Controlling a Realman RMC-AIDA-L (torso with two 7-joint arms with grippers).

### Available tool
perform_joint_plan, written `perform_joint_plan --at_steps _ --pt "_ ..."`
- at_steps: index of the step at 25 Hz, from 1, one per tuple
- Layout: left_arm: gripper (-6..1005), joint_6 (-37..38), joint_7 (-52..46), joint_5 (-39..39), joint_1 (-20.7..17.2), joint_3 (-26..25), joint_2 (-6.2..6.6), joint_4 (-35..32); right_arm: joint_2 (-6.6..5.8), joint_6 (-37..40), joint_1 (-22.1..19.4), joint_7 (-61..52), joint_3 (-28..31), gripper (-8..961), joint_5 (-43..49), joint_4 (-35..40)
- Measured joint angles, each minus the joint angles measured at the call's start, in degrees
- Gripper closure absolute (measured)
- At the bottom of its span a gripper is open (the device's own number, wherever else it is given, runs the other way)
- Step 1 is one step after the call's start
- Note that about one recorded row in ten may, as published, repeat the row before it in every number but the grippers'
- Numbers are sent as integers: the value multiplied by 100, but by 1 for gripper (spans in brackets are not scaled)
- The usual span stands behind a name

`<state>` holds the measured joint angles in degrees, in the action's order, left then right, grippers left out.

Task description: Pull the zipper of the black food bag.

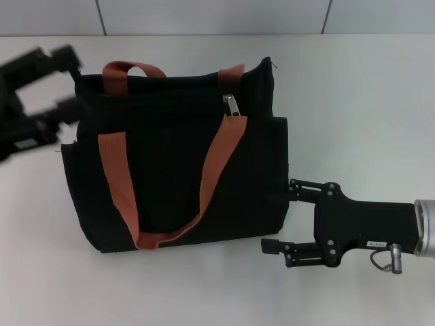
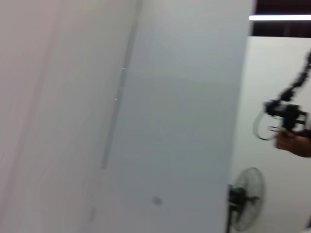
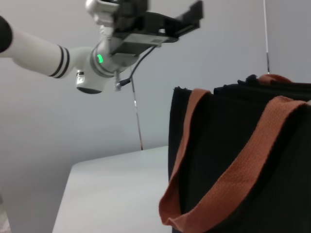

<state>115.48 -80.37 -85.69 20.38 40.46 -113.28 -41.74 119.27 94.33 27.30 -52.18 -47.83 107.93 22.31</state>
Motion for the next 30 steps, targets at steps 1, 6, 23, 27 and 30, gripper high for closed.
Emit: perform_joint_plan --at_steps 1,6,23,27,30 --pt "170 2 245 115 -58 297 -65 30 0 0 0 0 0 136 0 0" --pt "170 -6 1192 247 -234 1597 -295 118 0 -51 53 -2 -21 136 0 0" --pt "170 -1153 2278 -987 -356 2142 -121 1302 20 387 -141 -58 -366 136 131 -137" --pt "170 -1227 2298 -1009 -359 2123 -117 1338 24 345 -85 -39 -374 136 153 -258" --pt "170 -1227 2298 -1009 -359 2123 -117 1338 29 345 -72 -33 -417 136 154 -265"
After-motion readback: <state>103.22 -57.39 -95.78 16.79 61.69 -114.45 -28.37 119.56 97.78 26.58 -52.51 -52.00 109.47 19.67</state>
